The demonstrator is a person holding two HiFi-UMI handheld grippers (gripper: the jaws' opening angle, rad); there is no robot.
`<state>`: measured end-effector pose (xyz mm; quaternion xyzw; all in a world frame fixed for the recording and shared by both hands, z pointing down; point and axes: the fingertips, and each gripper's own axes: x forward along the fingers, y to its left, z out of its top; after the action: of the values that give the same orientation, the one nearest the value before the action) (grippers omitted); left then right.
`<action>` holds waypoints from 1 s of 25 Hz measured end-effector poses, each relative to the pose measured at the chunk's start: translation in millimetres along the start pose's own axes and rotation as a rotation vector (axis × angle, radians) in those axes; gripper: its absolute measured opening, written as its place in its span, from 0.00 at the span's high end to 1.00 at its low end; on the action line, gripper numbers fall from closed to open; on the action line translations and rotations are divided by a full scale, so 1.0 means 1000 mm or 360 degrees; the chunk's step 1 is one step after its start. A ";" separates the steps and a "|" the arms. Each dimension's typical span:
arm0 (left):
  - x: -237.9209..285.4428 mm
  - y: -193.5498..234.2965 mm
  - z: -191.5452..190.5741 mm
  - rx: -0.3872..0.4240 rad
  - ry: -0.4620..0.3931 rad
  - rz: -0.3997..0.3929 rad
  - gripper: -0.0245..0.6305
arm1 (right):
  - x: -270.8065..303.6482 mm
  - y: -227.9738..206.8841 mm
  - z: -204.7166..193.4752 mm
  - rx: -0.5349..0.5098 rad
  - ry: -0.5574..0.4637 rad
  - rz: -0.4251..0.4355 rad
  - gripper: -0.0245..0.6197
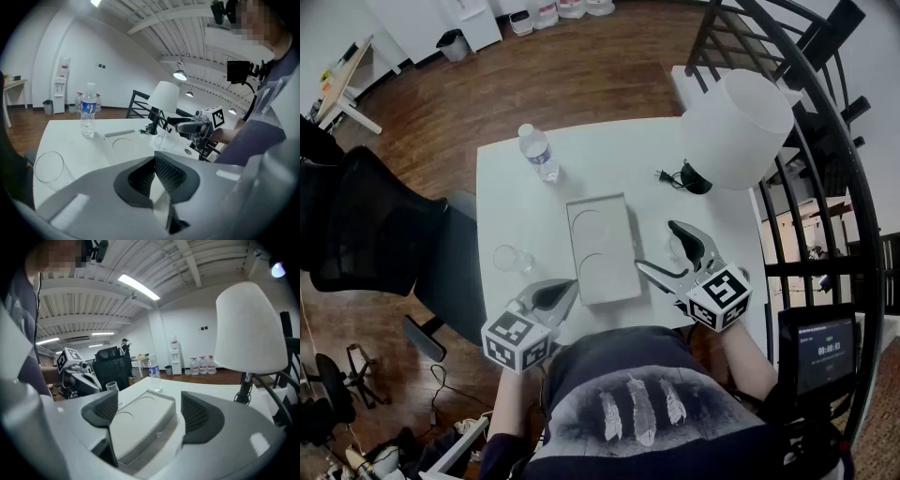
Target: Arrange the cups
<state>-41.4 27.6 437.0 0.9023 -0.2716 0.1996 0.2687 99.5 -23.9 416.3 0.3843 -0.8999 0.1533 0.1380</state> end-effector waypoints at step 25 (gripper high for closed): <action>0.001 -0.003 -0.003 0.0103 0.0139 0.0076 0.94 | -0.013 -0.098 -0.132 0.0104 0.0246 -0.0551 0.13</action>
<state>-39.5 31.1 438.6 0.8943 -0.2744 0.2539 0.2460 197.1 -29.3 549.1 0.5247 -0.8016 0.1854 0.2185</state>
